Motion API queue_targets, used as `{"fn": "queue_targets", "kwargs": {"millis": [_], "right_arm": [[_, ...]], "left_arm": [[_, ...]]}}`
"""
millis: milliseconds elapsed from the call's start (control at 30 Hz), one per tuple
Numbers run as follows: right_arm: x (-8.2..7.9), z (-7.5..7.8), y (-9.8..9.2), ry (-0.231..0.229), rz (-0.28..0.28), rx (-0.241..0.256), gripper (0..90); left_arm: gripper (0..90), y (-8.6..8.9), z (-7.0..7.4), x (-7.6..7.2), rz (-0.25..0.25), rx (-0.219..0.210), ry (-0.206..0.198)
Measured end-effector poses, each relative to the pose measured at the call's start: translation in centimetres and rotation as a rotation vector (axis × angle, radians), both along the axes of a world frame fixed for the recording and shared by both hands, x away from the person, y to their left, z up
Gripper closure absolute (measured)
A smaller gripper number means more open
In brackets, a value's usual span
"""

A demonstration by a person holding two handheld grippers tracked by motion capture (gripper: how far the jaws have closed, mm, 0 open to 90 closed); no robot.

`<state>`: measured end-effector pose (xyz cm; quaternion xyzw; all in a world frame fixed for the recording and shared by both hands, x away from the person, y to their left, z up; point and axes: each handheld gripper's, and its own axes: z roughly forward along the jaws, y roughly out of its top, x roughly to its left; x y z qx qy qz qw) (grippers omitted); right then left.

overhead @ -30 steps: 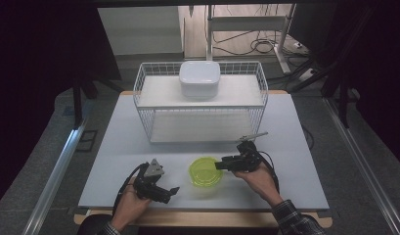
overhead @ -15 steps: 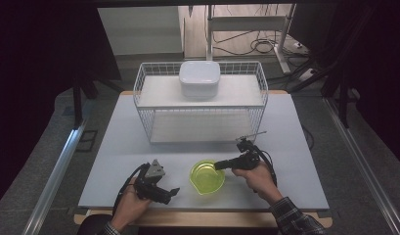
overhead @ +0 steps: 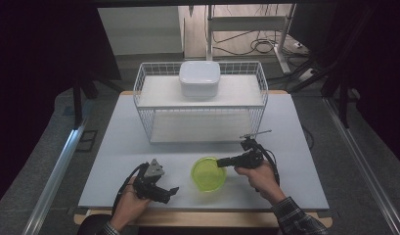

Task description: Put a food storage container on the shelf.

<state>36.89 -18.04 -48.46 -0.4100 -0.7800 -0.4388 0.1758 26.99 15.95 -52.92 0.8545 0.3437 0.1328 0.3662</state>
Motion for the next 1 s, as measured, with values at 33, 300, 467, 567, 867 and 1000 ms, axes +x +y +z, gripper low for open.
{"fn": "queue_targets", "kwargs": {"millis": [33,300,467,567,867,1000], "right_arm": [[0.0,0.1,-0.1,0.000,-0.005,0.008,81.8],[0.2,1.6,-0.9,-0.034,-0.032,0.051,81.8],[0.2,3.0,-1.1,-0.063,-0.044,0.071,81.8],[0.2,3.8,-1.2,-0.084,-0.050,0.083,81.8],[0.5,6.2,-1.5,-0.124,-0.076,0.108,81.9],[0.8,7.5,-1.7,-0.144,-0.087,0.118,81.9]], "left_arm": [[2.4,0.0,0.0,0.0,0.001,0.001,-0.001],[2.4,0.3,0.1,0.1,0.008,-0.007,-0.002],[2.4,0.4,0.1,0.1,0.009,-0.007,-0.001],[2.3,0.5,0.1,0.1,0.009,-0.007,-0.002],[2.3,0.5,0.1,0.1,0.010,-0.005,0.001],[2.3,0.5,0.1,0.1,0.010,-0.005,-0.001]]}}
